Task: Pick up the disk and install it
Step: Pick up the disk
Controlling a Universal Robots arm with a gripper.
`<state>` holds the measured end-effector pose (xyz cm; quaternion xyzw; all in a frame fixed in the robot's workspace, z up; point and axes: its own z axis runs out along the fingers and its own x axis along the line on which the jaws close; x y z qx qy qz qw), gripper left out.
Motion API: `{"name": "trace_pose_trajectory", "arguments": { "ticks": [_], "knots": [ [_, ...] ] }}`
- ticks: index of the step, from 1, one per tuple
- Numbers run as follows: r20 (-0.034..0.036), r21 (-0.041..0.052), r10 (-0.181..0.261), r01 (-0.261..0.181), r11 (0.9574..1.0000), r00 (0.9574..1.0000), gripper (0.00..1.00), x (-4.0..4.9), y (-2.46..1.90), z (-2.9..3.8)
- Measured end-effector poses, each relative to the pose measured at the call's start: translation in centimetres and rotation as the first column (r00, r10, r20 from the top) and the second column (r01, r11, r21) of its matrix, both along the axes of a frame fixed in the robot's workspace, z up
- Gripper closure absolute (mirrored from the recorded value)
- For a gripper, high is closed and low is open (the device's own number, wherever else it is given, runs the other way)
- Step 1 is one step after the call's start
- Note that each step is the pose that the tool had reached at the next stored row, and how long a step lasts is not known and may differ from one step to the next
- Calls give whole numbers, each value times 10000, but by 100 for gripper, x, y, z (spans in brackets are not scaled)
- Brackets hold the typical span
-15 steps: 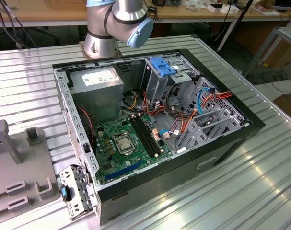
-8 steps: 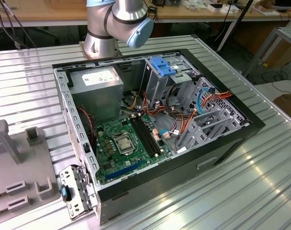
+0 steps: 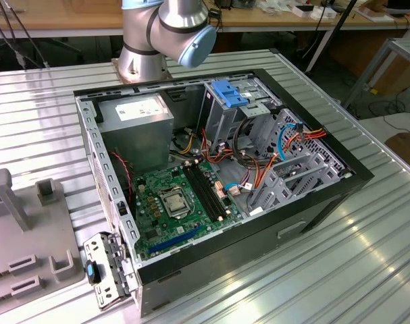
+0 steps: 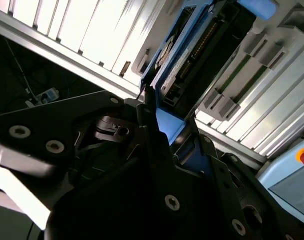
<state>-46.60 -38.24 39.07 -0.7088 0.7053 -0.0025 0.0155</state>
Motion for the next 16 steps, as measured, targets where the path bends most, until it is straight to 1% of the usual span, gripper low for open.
{"name": "trace_pose_trajectory", "arguments": {
  "ticks": [2, 4, 5, 6, 8, 10, 16],
  "knots": [
    [0, 0, 1, -1, 10000, 10000, 63, 0, 0, 123],
    [-1, 0, 1, -1, 10000, 10000, 63, 0, 0, 195],
    [-1, 0, 1, -1, 10000, 10000, 63, 0, 0, 246],
    [-1, 0, 1, -1, 10000, 10000, 63, 0, 0, 321],
    [-3, -1, 1, -1, 10000, 10000, 63, 0, 0, 445],
    [-1, 0, 1, -1, 10000, 10000, 63, 1, 0, 608],
    [0, 0, 1, -1, 10000, 10000, 63, 1, 0, 882]
  ]
}}
